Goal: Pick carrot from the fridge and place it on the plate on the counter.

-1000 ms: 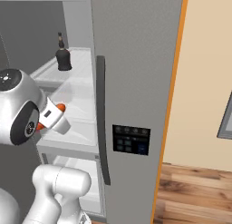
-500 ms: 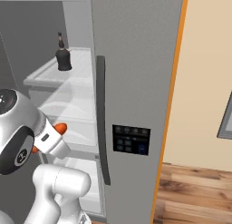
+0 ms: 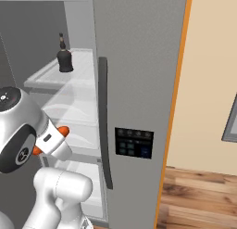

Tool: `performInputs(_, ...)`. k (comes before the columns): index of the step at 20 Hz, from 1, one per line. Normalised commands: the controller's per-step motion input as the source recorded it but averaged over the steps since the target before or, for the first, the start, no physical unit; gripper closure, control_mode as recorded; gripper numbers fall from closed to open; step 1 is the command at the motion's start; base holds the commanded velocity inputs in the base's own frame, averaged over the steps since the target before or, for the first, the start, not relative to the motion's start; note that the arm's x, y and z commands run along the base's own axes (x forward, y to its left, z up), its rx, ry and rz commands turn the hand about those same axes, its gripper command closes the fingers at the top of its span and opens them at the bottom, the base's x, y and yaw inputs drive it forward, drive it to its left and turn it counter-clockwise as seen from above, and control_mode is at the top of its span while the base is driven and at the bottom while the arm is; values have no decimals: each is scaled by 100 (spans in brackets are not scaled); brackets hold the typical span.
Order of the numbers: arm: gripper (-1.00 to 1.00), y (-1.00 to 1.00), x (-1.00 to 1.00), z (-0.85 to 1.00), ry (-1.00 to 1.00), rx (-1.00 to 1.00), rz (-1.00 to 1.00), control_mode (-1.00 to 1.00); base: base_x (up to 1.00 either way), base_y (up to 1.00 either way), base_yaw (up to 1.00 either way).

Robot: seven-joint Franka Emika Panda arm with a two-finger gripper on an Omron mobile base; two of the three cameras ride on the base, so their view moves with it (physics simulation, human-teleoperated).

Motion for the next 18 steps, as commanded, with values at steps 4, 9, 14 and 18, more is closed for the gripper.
performInputs(4, 100, 0, 0, 0, 0, 0, 0, -100, 0, 0, 0)
performInputs(9, 100, 0, 0, -1, 0, 0, 0, -100, 0, 0, 0)
performInputs(14, 100, 0, 0, 0, 0, 0, 0, -100, 0, 0, 0)
performInputs(18, 100, 0, 0, 0, 0, 0, 0, 100, 0, 0, 0)
